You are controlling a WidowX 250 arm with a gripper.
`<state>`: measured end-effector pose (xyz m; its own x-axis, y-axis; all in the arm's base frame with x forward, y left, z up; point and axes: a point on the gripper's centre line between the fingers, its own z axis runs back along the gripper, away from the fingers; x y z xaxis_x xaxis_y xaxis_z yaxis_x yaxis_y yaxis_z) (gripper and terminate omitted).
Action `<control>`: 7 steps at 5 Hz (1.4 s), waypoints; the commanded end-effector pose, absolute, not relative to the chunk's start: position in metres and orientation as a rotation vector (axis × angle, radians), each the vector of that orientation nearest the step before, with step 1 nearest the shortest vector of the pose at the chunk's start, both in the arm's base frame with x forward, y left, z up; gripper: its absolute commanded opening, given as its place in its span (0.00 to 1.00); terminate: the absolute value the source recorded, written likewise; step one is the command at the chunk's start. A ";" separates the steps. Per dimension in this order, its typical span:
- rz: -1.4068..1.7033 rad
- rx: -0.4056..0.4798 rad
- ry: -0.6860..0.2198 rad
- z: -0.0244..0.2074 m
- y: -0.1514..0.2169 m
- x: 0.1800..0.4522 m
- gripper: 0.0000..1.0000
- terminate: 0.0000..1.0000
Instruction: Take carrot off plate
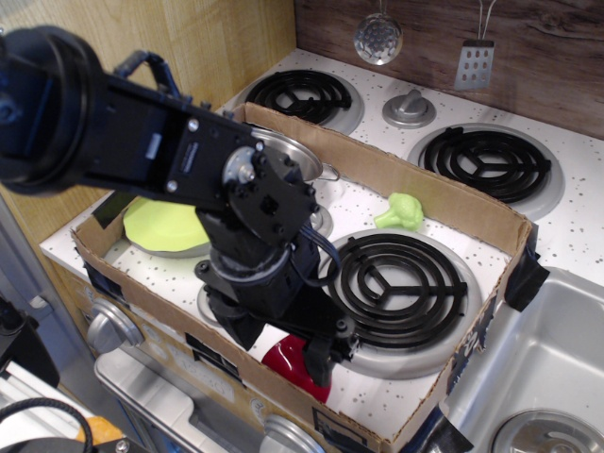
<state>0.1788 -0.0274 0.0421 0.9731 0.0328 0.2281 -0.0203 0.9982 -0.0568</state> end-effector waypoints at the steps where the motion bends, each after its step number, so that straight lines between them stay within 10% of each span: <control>1: 0.027 -0.054 -0.231 0.042 -0.027 0.179 1.00 0.00; 4: 0.080 0.113 -0.206 0.095 0.006 0.197 1.00 0.00; 7: 0.650 0.043 -0.154 0.088 0.079 0.250 1.00 0.00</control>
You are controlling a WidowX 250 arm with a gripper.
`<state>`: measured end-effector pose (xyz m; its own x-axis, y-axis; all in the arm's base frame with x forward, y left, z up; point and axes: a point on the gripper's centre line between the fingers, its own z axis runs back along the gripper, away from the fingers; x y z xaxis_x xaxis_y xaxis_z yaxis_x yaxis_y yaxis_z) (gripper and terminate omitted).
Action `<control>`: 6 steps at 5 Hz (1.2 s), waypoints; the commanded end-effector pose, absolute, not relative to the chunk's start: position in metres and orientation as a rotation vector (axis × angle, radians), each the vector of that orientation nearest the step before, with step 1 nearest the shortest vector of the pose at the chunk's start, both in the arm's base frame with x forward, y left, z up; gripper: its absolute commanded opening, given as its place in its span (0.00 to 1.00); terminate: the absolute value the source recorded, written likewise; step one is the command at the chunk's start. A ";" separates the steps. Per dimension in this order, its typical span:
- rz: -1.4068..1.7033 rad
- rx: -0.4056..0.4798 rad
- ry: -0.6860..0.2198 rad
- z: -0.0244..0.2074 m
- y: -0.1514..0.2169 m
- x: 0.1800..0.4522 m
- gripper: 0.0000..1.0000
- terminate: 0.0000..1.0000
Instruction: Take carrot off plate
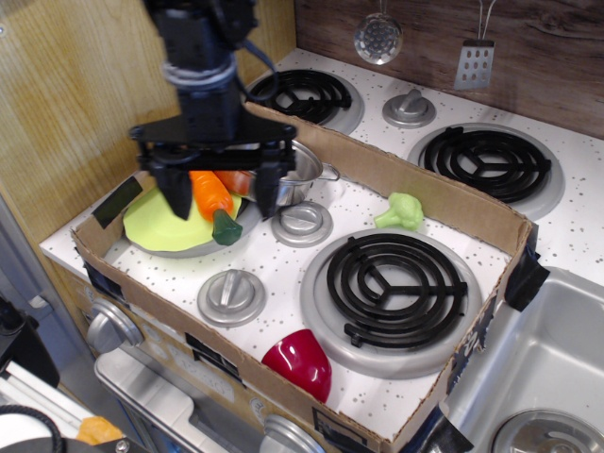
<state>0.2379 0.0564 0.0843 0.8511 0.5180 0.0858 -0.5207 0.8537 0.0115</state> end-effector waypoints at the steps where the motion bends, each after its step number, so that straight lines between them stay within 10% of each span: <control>1: 0.675 0.055 -0.154 0.085 0.087 0.251 1.00 0.00; 6: 0.537 0.105 -0.300 0.045 0.127 0.256 1.00 0.00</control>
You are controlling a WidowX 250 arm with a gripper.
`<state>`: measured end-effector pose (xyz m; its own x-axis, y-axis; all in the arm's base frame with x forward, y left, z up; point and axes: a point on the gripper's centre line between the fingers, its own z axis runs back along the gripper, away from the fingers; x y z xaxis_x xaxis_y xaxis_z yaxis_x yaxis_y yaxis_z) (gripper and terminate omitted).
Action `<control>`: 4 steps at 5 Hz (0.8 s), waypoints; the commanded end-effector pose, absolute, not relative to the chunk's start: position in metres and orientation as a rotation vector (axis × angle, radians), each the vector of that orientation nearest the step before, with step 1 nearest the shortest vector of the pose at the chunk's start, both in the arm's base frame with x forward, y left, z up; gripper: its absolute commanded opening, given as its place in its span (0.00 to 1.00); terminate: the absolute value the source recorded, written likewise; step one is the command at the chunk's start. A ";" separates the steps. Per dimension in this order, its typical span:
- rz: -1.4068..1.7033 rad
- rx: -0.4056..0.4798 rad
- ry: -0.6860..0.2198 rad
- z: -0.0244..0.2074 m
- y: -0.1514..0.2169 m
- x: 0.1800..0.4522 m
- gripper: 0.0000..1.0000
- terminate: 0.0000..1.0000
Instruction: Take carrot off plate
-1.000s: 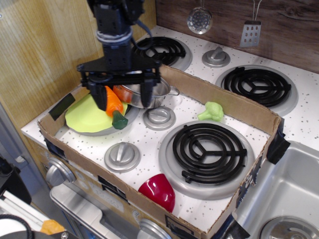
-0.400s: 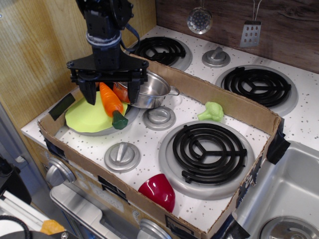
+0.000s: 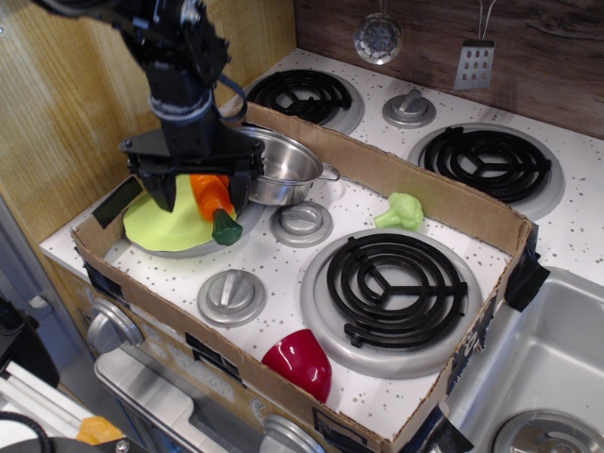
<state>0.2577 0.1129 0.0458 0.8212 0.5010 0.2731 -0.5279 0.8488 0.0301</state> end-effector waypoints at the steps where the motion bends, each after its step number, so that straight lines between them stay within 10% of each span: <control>1: 0.521 0.105 -0.317 0.035 0.133 0.261 1.00 0.00; 2: 0.509 0.100 -0.338 0.031 0.137 0.263 1.00 0.00; 3: 0.506 0.097 -0.340 0.032 0.139 0.265 0.00 0.00; 4: 0.515 0.128 -0.337 0.046 0.140 0.266 0.00 0.00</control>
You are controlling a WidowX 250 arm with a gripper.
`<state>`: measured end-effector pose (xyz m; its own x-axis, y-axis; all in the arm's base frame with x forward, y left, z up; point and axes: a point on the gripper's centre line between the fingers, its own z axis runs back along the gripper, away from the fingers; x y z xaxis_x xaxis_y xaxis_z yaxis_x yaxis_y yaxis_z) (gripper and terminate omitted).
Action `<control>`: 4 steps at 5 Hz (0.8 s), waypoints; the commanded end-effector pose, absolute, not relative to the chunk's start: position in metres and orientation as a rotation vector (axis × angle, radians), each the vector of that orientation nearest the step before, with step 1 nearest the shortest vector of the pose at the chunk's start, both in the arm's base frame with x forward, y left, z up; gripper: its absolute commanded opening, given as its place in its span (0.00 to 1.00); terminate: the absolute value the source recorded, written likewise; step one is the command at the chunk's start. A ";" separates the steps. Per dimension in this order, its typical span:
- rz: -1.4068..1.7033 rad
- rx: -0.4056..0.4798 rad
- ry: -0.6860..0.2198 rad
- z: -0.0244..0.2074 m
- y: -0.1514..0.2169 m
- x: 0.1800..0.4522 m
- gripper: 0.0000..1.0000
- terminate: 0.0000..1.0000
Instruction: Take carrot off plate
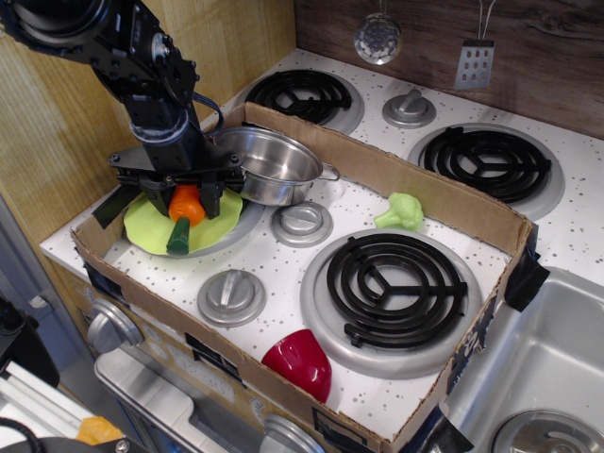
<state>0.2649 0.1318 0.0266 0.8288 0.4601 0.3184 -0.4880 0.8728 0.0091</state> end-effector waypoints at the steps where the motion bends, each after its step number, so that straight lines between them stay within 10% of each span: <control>1: 0.504 0.187 -0.324 0.068 0.140 0.256 0.00 0.00; 4: 0.526 0.254 -0.242 0.121 0.099 0.239 0.00 0.00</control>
<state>0.2370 0.0890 0.1044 0.8551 0.4623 0.2347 -0.5054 0.8442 0.1788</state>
